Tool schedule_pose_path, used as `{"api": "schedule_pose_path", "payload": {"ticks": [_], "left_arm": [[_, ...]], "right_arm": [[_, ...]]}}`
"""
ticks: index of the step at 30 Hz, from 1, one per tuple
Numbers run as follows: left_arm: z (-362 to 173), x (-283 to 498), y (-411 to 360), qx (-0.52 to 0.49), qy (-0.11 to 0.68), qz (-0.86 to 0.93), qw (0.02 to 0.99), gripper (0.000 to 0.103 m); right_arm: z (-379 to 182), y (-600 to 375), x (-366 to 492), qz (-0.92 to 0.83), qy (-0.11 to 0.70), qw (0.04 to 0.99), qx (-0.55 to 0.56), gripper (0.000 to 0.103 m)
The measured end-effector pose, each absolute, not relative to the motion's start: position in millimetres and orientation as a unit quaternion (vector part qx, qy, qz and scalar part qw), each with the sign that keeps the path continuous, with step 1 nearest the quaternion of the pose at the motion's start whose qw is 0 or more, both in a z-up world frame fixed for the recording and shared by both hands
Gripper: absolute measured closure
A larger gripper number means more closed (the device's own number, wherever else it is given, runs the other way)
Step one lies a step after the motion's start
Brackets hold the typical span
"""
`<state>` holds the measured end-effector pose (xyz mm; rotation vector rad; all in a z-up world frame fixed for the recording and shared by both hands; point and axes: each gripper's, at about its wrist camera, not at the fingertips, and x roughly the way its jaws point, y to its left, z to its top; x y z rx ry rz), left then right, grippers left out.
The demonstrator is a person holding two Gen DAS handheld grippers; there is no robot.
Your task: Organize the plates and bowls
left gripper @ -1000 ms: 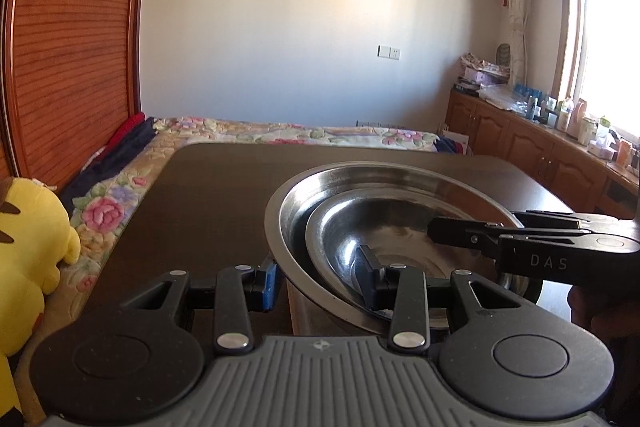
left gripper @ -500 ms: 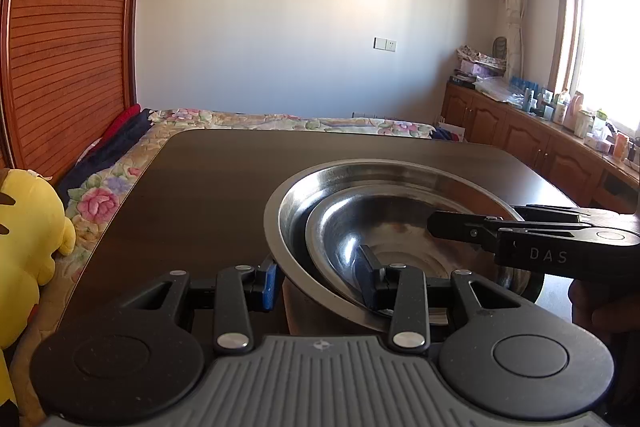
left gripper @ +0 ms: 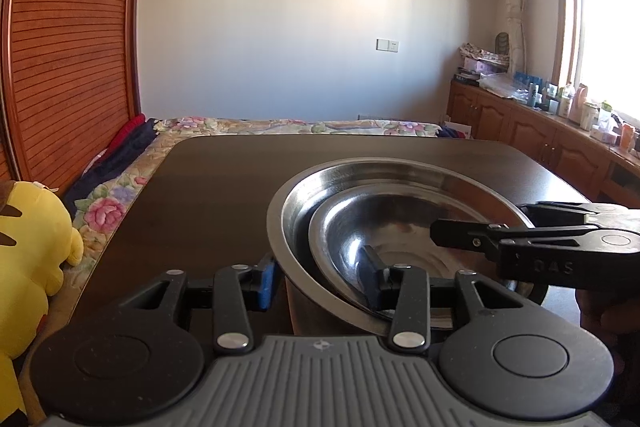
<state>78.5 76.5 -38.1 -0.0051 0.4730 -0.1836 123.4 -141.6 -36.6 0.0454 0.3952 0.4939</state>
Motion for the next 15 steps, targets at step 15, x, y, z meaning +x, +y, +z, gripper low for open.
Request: {"api": "schedule_pose_path", "payload": {"ticks": [15], "left_arm": [[-23,63,70,0.002,0.215,-0.053,0.975,0.013]], "right_arm": [[-13,-178,92,0.202,0.154,0.967,0.011,0.027]]}}
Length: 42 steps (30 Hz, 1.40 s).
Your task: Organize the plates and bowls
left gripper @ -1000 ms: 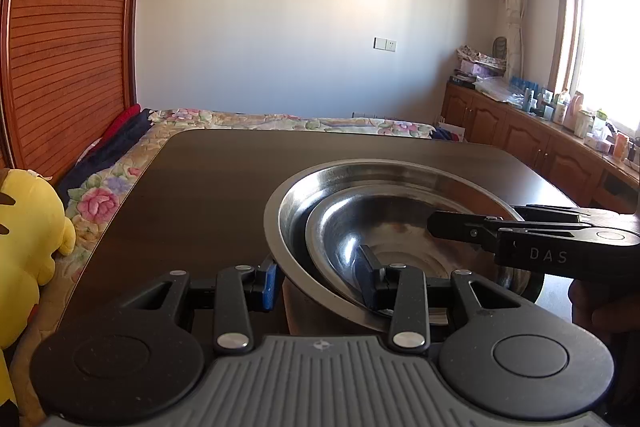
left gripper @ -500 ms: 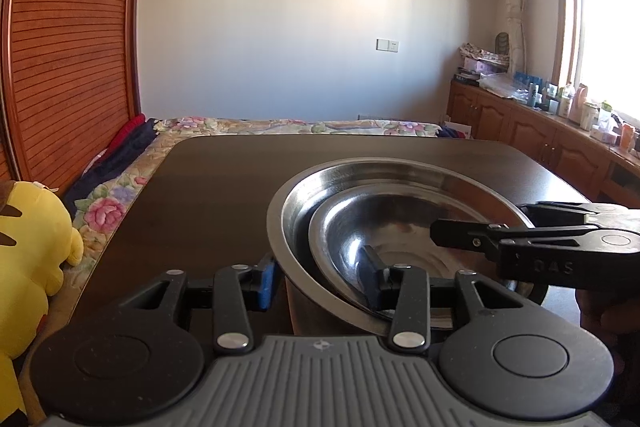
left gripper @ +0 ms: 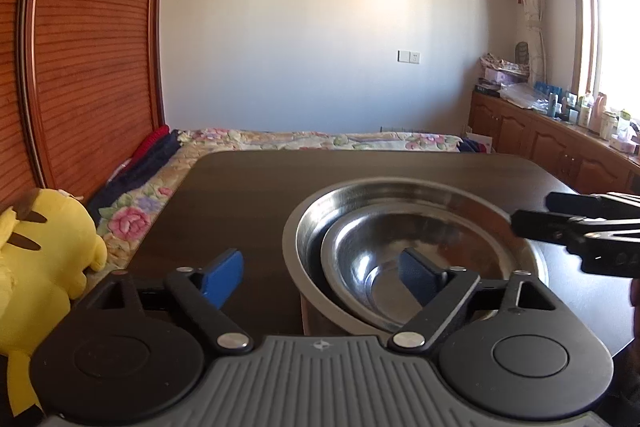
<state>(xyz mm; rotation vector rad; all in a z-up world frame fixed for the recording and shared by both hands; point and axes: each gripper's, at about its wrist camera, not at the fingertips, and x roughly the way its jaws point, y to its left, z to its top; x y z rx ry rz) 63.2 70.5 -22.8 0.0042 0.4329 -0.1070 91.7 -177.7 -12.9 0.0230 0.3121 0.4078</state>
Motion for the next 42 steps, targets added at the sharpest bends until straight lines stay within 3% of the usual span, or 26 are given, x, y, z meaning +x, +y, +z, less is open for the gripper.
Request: {"api": "schedule_pose_path", "payload": {"ticks": [7,11,30,42], "left_arm": [[-7,45,60,0.007,0.196,-0.046,0.980,0.000],[3,36,53,0.007,0.189,-0.043,0.981,0.000],[22,9,16,0.017,0.182,-0.044,0.982,0.000],[6,-5,2,0.023,0.190,-0.049,0.980,0.000]], "right_arm": [[4,-192,69,0.176,0.130,0.976,0.009,0.011],[13,-201,59,0.163,0.119,0.979,0.006,0.000],[13,-213,30,0.092,0.123,0.988,0.024,0.000],[1,-219,22,0.081,0.133,0.987,0.032,0.000]]}}
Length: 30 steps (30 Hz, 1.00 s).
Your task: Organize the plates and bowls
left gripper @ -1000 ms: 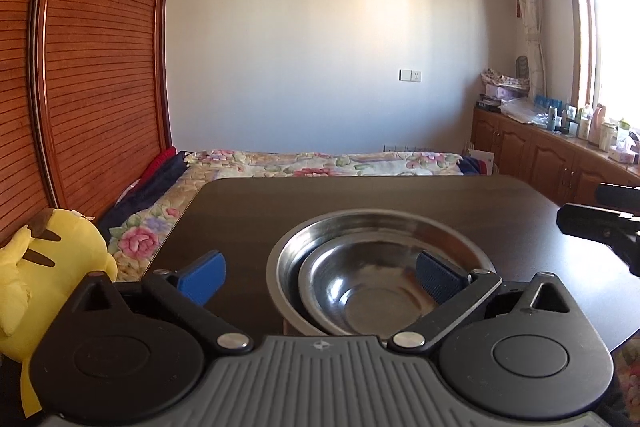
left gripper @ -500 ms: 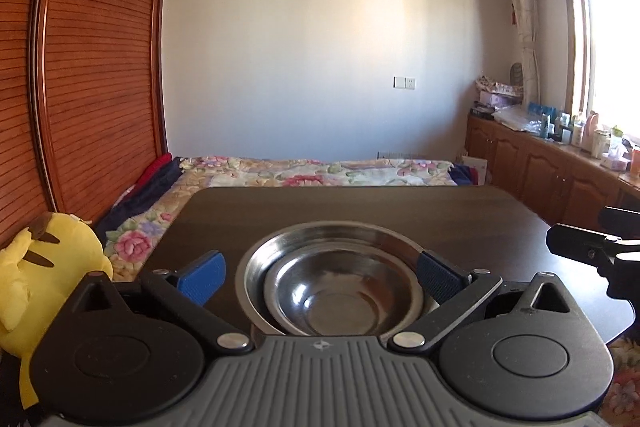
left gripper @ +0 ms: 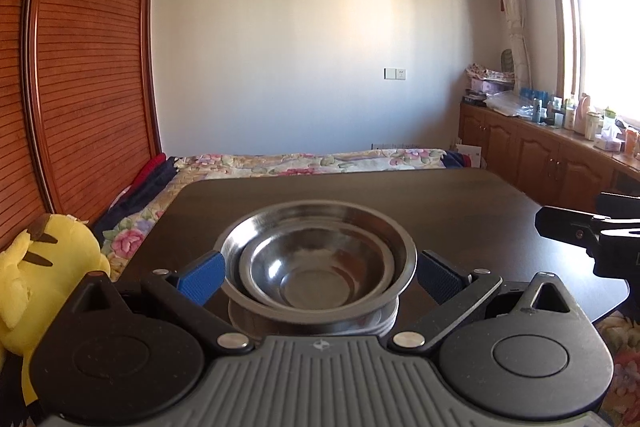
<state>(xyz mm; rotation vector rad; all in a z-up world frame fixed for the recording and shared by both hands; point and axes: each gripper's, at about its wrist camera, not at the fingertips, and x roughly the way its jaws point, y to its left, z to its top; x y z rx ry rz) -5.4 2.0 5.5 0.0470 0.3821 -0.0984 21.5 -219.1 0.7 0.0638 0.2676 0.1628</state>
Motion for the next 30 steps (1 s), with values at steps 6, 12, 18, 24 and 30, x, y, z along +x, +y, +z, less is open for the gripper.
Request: {"api": "schedule_pose_path", "payload": {"ticks": [6,12,18,24,30], "left_arm": [[-7,-4,-1,0.030,0.201,-0.044,0.978,0.000],[-21,1,2,0.026,0.214,-0.039,0.976,0.000],[-34,1,6,0.023,0.225,-0.034,0.973,0.000],[-38,1,6,0.020,0.230,-0.035,0.972,0.000],[-38,1,7,0.022,0.229,-0.034,0.972,0.000]], "right_arm": [[-10,-220,23,0.073,0.142,0.986,0.035,0.000],[-20,-220,25,0.065,0.147,0.987,0.032,0.000],[-30,-220,28,0.061,0.159,0.985,0.031,0.000],[-33,-222,27,0.058,0.164,0.984,0.028,0.000],[-32,-224,27,0.058,0.165,0.984,0.028,0.000]]}}
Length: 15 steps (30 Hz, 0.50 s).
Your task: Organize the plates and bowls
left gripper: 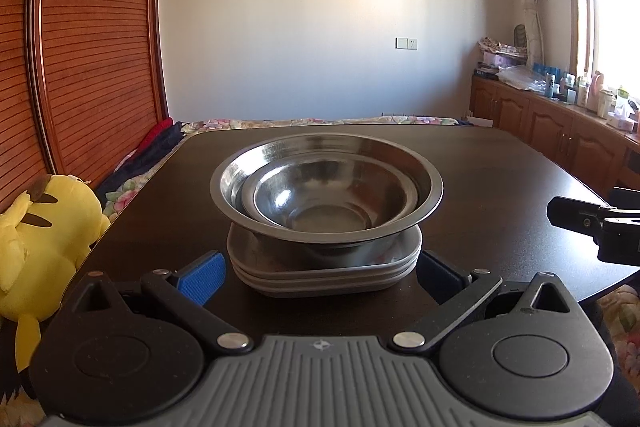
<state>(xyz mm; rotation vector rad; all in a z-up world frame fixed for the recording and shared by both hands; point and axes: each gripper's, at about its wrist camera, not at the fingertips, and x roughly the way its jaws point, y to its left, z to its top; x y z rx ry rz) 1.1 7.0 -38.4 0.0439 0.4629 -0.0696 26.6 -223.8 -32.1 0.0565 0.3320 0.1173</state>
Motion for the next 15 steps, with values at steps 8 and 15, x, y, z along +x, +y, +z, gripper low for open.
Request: {"api": "schedule_pose_path", "payload": {"ticks": [8,15], "left_arm": [[-38.7,1.3,7.0,0.020,0.231,-0.036,0.972,0.000],[-38.4,0.0,6.4,0.022,0.230,-0.035,0.972,0.000]], "right_arm": [[-31.7,-224.1,28.2,0.057,0.166,0.984,0.029,0.000],[-31.3,-224.0,28.0,0.057,0.166,0.984,0.031,0.000]]}}
